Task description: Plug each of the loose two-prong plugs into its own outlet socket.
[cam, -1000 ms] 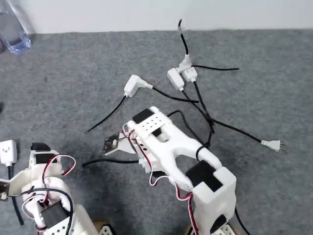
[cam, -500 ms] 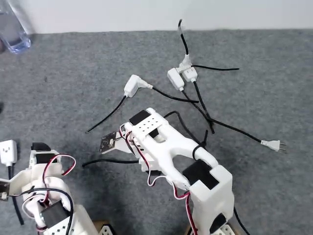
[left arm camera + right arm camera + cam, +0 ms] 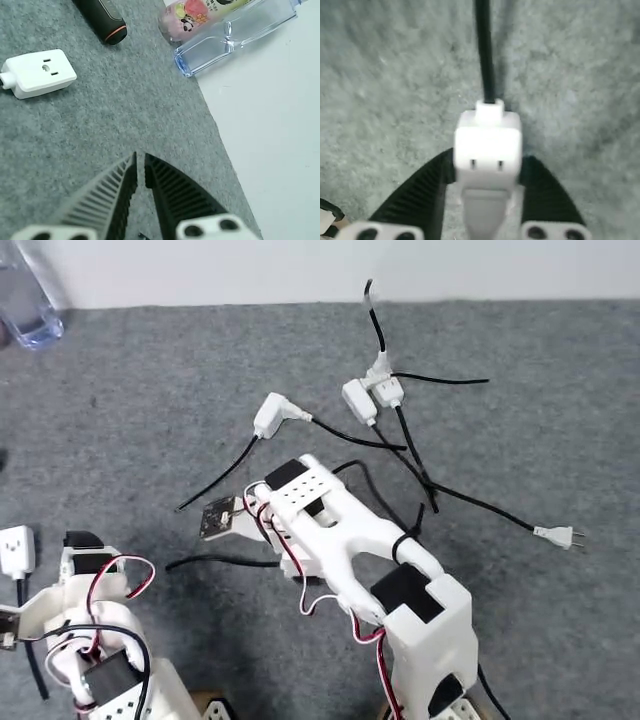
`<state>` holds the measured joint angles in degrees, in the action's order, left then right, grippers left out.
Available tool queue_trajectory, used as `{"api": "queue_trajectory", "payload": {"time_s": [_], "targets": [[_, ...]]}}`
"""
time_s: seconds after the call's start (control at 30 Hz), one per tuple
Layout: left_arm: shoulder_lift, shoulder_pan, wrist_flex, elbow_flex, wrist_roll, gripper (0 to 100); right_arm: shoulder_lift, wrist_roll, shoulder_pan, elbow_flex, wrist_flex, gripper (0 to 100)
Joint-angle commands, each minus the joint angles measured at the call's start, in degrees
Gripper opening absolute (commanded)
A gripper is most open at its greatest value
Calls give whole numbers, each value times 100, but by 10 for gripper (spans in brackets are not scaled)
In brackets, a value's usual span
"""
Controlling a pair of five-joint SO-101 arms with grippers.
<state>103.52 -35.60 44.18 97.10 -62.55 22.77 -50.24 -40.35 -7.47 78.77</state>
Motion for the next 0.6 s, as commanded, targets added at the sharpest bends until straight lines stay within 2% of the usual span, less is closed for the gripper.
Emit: {"api": "queue_trajectory", "payload": {"time_s": [0.0,0.5,0.57], "targets": [[44,-44,18,-66,62,33,-84,18,-4,264,66,12],[44,-44,18,-66,62,33,-303,35,488,3648,1525,8],[44,-44,18,-66,62,33,-312,290,620,3912,1613,8]]}}
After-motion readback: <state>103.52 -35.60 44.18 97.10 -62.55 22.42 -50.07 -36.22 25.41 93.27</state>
